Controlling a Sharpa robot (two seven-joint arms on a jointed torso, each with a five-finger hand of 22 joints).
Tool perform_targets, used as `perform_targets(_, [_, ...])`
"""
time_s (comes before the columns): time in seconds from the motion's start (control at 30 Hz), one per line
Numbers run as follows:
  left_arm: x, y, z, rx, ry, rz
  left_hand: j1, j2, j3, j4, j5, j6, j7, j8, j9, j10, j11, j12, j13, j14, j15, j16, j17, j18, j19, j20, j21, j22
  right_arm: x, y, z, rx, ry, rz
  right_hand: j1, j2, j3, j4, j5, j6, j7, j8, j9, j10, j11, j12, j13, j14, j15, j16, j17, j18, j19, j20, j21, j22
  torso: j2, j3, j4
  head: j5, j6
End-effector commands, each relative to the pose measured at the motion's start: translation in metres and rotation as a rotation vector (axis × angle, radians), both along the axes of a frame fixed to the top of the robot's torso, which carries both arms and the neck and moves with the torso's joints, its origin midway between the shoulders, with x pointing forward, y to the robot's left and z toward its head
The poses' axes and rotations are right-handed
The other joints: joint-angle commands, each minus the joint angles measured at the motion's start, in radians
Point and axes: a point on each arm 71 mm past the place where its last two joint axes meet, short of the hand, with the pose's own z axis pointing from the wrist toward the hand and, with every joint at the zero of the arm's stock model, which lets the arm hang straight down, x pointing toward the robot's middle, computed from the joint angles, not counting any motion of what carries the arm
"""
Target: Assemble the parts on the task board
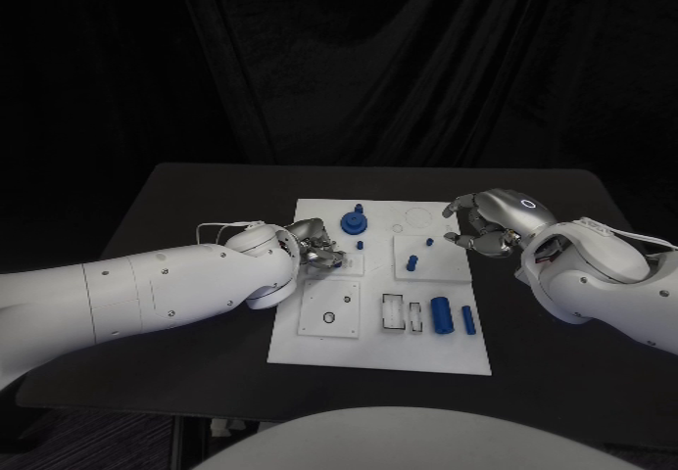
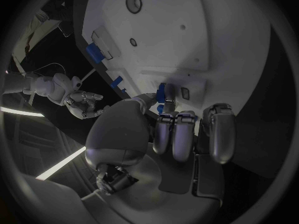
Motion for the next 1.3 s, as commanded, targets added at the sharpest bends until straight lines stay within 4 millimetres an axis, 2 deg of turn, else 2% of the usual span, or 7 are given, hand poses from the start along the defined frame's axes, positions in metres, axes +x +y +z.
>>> perform_targets(0.03, [-0.0018, 0.0003, -0.0015, -0.026, -0.015, 0.007, 0.008, -0.004, 0.037, -0.033, -0.006, 0.000, -0.008, 0.000, 0.002, 0.106, -0.005, -0.001, 0.263, 0.106, -0.004, 0.003, 0.263, -0.005, 0.022, -0.004, -0.001, 0.210, -0.0005, -0.0017, -0.0016, -0.006, 0.008, -0.016, -0.001, 0.006, 0.004, 0.003, 0.005, 0.006, -0.002, 0.003, -0.001, 0.052, -0.003, -0.005, 0.199, 0.101, -0.002, -0.004, 0.257, 0.006, -0.008, 0.000, -0.004, 0.180, -0.001, -0.0006, -0.0001, 0.002, 0.000])
perform_targets(0.13, [-0.0018, 0.0005, -0.0012, -0.029, -0.020, 0.009, 0.008, -0.004, 0.036, -0.033, -0.009, 0.000, -0.008, 0.000, 0.002, 0.106, -0.005, -0.001, 0.263, 0.106, -0.003, 0.003, 0.263, -0.006, 0.023, -0.004, 0.001, 0.211, -0.0007, -0.0018, -0.0022, -0.007, 0.009, -0.016, -0.001, 0.006, 0.004, 0.003, 0.005, 0.006, -0.002, 0.003, -0.001, 0.052, -0.003, -0.005, 0.199, 0.101, -0.002, -0.004, 0.257, 0.006, -0.008, 0.000, -0.004, 0.180, -0.001, -0.0006, 0.0002, 0.004, 0.000])
perform_targets(0.3, [-0.0016, -0.0001, -0.0016, -0.027, -0.018, 0.009, 0.002, -0.004, 0.032, -0.025, -0.038, 0.000, -0.009, 0.000, 0.009, 0.106, -0.004, -0.001, 0.263, 0.106, -0.003, 0.003, 0.263, -0.006, 0.023, -0.003, 0.001, 0.211, -0.0010, -0.0013, -0.0030, -0.007, 0.011, -0.014, -0.001, 0.006, 0.004, 0.003, 0.005, 0.006, -0.002, 0.003, -0.001, 0.052, -0.003, -0.005, 0.199, 0.101, -0.002, -0.004, 0.257, 0.006, -0.008, 0.000, -0.004, 0.180, -0.001, -0.0008, 0.0002, 0.005, 0.000])
perform_targets(0.43, [-0.0014, -0.0005, -0.0028, -0.025, -0.015, 0.010, -0.011, -0.006, 0.017, -0.007, -0.084, -0.002, -0.008, -0.004, 0.014, 0.106, -0.004, -0.001, 0.263, 0.106, -0.003, 0.003, 0.263, -0.006, 0.023, -0.003, 0.001, 0.210, -0.0011, -0.0017, -0.0033, -0.007, 0.012, -0.015, -0.001, 0.006, 0.004, 0.003, 0.005, 0.006, -0.002, 0.003, -0.001, 0.052, -0.003, -0.005, 0.199, 0.101, -0.002, -0.004, 0.257, 0.006, -0.008, 0.000, -0.004, 0.180, -0.001, -0.0010, 0.0010, 0.003, 0.000])
perform_targets(0.87, [-0.0012, 0.0018, -0.0048, -0.034, -0.028, 0.023, -0.018, -0.005, 0.009, 0.005, -0.093, -0.003, -0.008, -0.007, 0.015, 0.106, -0.003, -0.001, 0.263, 0.106, -0.002, 0.003, 0.263, -0.005, 0.022, -0.002, -0.002, 0.209, -0.0011, -0.0022, -0.0038, -0.009, 0.015, -0.017, -0.001, 0.006, 0.004, 0.004, 0.005, 0.006, -0.002, 0.003, -0.003, 0.051, -0.003, -0.006, 0.198, 0.101, -0.002, -0.005, 0.255, 0.006, -0.009, 0.001, -0.006, 0.180, -0.001, -0.0008, -0.0003, 0.003, 0.000])
perform_targets(1.0, [-0.0022, 0.0010, -0.0058, -0.031, -0.018, 0.013, -0.033, -0.014, -0.026, 0.033, -0.144, -0.025, -0.001, -0.028, 0.011, 0.106, 0.002, -0.001, 0.263, 0.106, 0.002, 0.003, 0.263, -0.003, 0.016, 0.001, -0.012, 0.206, -0.0011, -0.0020, -0.0040, -0.010, 0.017, -0.017, -0.001, 0.006, 0.004, 0.004, 0.005, 0.006, -0.002, 0.003, -0.003, 0.051, -0.003, -0.006, 0.198, 0.101, -0.002, -0.005, 0.255, 0.006, -0.009, 0.001, -0.006, 0.180, 0.000, -0.0010, -0.0001, 0.003, 0.000])
perform_targets(1.3, [-0.0036, 0.0013, -0.0069, -0.032, -0.012, 0.003, -0.048, -0.019, -0.062, 0.061, -0.169, -0.030, 0.006, -0.044, 0.003, 0.106, 0.009, -0.001, 0.263, 0.106, 0.008, 0.003, 0.263, -0.001, 0.012, 0.006, -0.018, 0.205, -0.0011, -0.0025, -0.0053, -0.013, 0.023, -0.019, -0.002, 0.005, 0.004, 0.004, 0.004, 0.006, -0.002, 0.003, -0.004, 0.051, -0.003, -0.006, 0.198, 0.101, -0.002, -0.005, 0.255, 0.006, -0.009, 0.001, -0.007, 0.180, -0.001, -0.0004, -0.0001, 0.004, 0.000])
